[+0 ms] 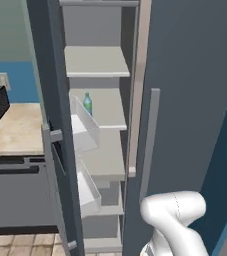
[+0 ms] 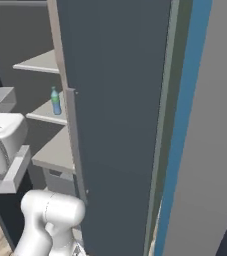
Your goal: Take the bottled waters from the counter and place them in the freezer to freeze. Close the freezer door after placing the bottles.
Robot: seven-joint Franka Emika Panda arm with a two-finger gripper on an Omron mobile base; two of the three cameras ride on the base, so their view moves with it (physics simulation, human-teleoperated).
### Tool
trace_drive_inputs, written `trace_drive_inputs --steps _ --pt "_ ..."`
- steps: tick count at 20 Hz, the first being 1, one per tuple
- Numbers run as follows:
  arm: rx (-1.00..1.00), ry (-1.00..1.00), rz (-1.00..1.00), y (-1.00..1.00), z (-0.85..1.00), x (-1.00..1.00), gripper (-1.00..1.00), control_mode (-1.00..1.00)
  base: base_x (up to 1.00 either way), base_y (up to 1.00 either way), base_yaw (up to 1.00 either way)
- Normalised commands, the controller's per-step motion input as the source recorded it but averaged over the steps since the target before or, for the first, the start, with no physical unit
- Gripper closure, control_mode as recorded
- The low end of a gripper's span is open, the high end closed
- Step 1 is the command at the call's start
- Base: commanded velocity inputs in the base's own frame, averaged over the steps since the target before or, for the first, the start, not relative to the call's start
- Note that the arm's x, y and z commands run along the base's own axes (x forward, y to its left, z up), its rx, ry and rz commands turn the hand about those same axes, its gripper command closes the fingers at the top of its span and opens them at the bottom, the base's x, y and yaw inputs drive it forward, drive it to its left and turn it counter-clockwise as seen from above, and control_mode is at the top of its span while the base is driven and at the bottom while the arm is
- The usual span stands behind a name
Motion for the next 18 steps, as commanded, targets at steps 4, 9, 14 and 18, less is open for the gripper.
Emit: trace_drive_inputs --steps 4,9,14,18 --pt "0.00 0.00 0.00 0.00 0.00 0.00 1.00 1.00 0.40 0.29 0.05" --pt "0.00 0.00 0.00 0.00 0.00 0.00 1.00 1.00 0.22 0.22 0.08" --pt "0.00 0.00 0.00 0.00 0.00 0.00 1.00 1.00 0.22 0.53 0.16" --pt "0.00 0.00 0.00 0.00 0.00 0.00 1.00 1.00 0.03 0.00 0.10"
